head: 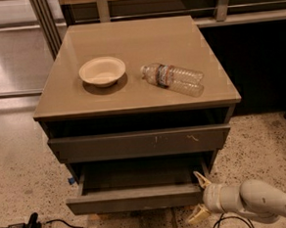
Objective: Open middle drawer
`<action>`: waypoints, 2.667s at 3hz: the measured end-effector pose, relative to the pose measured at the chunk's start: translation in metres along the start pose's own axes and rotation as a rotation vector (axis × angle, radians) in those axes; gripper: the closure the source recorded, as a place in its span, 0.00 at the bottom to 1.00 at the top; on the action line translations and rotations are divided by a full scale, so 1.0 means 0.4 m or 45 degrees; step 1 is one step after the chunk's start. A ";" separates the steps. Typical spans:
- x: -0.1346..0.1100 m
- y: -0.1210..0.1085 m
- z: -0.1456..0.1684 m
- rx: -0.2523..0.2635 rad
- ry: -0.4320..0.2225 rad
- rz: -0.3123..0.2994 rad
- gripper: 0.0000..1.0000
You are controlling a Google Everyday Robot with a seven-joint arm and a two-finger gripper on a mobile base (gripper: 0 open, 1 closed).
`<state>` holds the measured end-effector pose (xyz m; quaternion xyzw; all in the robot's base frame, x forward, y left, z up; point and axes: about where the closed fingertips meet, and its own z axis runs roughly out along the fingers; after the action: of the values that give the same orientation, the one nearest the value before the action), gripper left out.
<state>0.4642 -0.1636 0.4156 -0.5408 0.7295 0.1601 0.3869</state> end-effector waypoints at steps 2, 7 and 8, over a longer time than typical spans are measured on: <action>0.000 0.000 0.000 0.000 0.000 0.000 0.27; 0.003 0.012 -0.044 0.008 -0.001 0.020 1.00; 0.003 0.012 -0.044 0.008 -0.001 0.020 1.00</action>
Offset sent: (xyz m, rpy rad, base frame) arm 0.0000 0.0000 0.0000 0.0000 0.0000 0.0000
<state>0.4528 -0.1740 0.4252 -0.5339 0.7340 0.1610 0.3876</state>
